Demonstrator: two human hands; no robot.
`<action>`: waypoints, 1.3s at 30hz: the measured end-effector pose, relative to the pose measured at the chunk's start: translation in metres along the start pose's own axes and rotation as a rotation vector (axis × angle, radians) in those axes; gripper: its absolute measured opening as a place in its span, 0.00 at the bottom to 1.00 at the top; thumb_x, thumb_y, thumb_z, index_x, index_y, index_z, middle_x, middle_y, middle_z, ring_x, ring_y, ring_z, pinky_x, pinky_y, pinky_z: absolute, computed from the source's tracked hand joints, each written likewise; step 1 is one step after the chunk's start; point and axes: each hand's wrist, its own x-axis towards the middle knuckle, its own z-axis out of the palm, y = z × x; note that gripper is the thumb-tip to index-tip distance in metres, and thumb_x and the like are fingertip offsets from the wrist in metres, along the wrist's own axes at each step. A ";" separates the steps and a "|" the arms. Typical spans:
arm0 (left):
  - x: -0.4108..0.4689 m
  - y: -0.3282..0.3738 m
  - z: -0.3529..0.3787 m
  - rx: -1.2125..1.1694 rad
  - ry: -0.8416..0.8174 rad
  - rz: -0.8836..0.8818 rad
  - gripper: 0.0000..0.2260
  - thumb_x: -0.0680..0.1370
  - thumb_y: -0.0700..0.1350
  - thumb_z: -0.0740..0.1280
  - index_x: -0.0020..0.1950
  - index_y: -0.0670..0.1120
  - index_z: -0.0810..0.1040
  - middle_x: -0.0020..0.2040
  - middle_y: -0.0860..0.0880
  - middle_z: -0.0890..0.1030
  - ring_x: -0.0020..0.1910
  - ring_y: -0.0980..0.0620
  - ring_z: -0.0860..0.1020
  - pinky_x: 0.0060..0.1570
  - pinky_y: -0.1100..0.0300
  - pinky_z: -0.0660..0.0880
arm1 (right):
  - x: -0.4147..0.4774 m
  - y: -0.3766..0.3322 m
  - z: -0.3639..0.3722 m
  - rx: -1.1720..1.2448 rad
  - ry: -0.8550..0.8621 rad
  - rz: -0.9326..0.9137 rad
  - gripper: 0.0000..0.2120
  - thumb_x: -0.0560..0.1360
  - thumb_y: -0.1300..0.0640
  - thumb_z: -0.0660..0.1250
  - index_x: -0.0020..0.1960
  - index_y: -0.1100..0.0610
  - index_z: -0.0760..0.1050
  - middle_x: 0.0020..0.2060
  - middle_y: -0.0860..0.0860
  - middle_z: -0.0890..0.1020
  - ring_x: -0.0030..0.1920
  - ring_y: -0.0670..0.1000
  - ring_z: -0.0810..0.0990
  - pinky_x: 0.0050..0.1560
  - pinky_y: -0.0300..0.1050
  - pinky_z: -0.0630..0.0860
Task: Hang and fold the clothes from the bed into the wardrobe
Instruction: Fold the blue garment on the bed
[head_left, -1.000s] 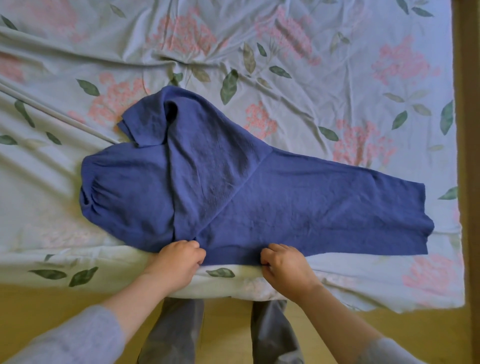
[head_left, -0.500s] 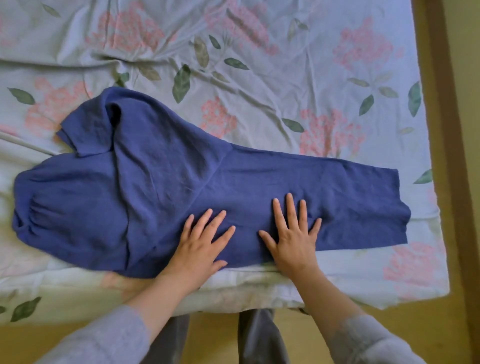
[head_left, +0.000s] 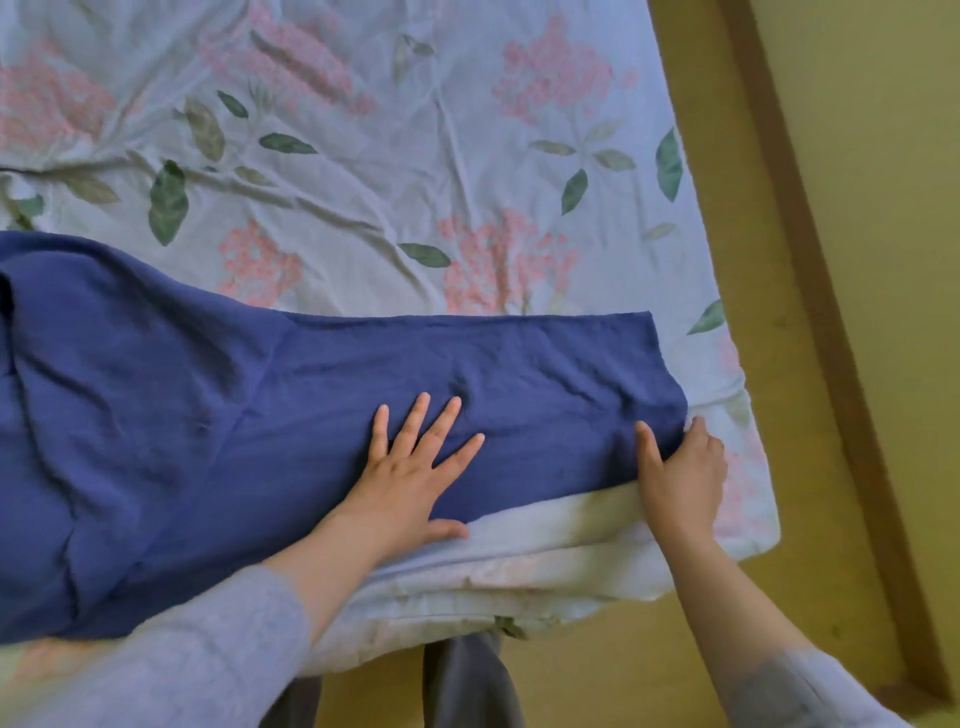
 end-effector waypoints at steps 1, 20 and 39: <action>0.009 0.007 -0.008 -0.021 0.018 0.006 0.41 0.74 0.72 0.53 0.77 0.58 0.33 0.75 0.49 0.25 0.74 0.40 0.28 0.70 0.34 0.34 | 0.008 0.003 -0.003 0.023 0.006 0.046 0.26 0.77 0.44 0.65 0.63 0.64 0.72 0.56 0.62 0.77 0.59 0.65 0.73 0.58 0.57 0.71; 0.226 0.087 -0.151 -0.620 0.204 -0.179 0.02 0.75 0.44 0.70 0.45 0.47 0.81 0.45 0.49 0.81 0.49 0.47 0.79 0.46 0.59 0.72 | 0.031 0.063 -0.028 0.727 -0.440 0.271 0.15 0.69 0.59 0.77 0.30 0.59 0.74 0.24 0.52 0.73 0.27 0.49 0.69 0.30 0.41 0.69; 0.231 0.089 -0.145 -0.538 0.319 -0.134 0.10 0.78 0.44 0.67 0.57 0.43 0.76 0.57 0.45 0.76 0.55 0.46 0.75 0.51 0.57 0.70 | 0.047 0.027 -0.017 0.762 -0.201 0.481 0.13 0.73 0.55 0.71 0.32 0.57 0.75 0.27 0.48 0.76 0.30 0.49 0.72 0.35 0.44 0.69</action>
